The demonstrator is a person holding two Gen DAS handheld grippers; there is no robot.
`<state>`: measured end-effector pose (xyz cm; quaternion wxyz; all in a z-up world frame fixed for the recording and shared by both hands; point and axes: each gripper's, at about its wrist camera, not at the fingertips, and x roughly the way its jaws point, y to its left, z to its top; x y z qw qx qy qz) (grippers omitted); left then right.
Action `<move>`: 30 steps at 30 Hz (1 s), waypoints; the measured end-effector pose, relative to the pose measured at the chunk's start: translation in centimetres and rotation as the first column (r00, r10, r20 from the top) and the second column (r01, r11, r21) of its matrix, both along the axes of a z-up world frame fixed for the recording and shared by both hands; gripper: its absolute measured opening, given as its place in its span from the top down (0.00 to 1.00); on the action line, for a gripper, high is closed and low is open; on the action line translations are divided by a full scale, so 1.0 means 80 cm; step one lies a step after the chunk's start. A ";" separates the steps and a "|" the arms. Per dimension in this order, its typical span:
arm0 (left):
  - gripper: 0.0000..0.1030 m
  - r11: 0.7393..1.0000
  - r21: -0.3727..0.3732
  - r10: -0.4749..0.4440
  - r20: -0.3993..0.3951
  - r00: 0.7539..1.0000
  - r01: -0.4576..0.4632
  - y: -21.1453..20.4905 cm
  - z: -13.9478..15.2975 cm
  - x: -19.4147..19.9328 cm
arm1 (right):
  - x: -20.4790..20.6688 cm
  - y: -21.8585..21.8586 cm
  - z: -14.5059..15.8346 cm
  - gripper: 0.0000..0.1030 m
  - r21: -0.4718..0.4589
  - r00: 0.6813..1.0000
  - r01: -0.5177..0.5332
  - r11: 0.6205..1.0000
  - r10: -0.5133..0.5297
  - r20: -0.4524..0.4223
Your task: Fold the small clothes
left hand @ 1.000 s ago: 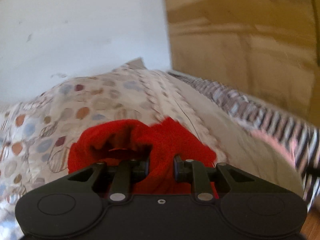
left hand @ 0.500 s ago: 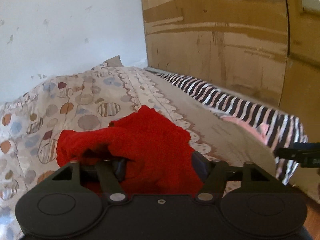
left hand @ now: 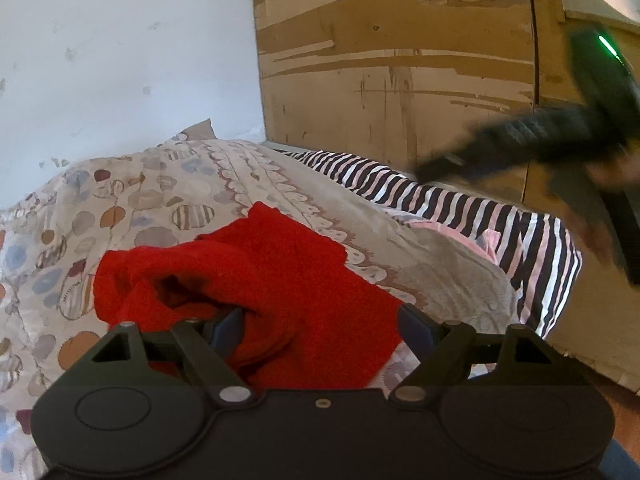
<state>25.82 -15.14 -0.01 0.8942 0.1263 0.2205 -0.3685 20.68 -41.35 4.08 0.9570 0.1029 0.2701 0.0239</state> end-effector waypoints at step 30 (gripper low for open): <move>0.19 1.000 0.018 -0.001 0.028 1.000 0.001 -0.013 0.003 -0.009 | 0.183 0.183 0.033 0.76 -0.092 0.803 -0.552 0.829 0.499 -0.325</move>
